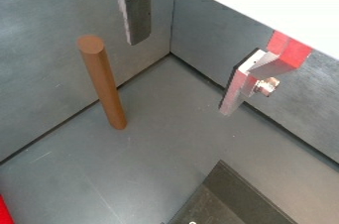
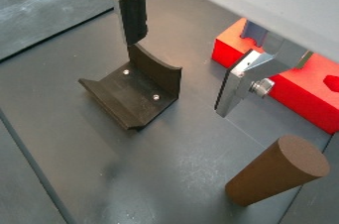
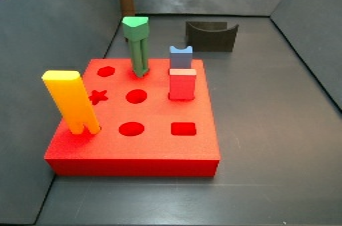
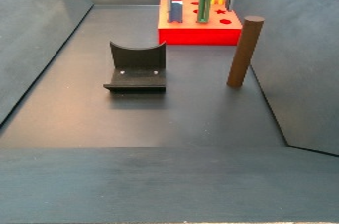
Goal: Pick up the oval object. Move up. Move to above the board. Insert the oval object.
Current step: Pick up the oval object.
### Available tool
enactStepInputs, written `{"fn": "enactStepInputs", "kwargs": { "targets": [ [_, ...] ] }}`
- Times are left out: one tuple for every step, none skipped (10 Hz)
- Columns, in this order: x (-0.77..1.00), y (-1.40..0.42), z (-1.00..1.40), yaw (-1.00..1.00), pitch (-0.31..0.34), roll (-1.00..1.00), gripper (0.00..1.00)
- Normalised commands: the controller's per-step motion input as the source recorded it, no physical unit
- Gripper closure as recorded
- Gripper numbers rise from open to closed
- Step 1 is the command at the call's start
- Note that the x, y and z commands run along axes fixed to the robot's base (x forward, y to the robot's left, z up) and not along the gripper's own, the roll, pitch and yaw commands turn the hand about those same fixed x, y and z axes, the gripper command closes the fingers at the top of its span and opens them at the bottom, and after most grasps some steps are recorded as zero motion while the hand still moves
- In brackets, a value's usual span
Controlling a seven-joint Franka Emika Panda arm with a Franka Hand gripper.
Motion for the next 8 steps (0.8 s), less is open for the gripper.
{"fn": "enactStepInputs", "kwargs": {
  "targets": [
    [0.03, 0.0, 0.0, 0.0, 0.0, 0.0, 0.0],
    [-0.42, 0.0, -0.07, -0.04, -0.043, 0.0, 0.0],
    [-0.96, 0.0, 0.0, -0.25, -0.089, -0.02, 0.0],
    [-1.0, 0.0, 0.0, -0.09, -0.1, -0.04, 0.0],
    [-1.0, 0.0, 0.14, -0.01, -0.134, -0.03, 0.0],
    [-1.0, 0.0, 0.08, -0.06, -0.139, 0.0, 0.0],
    [-1.0, 0.0, -0.07, -0.07, -0.136, 0.0, 0.0],
    [-1.0, -0.02, -0.05, -0.1, -0.111, 0.03, 0.0]
  ]
}}
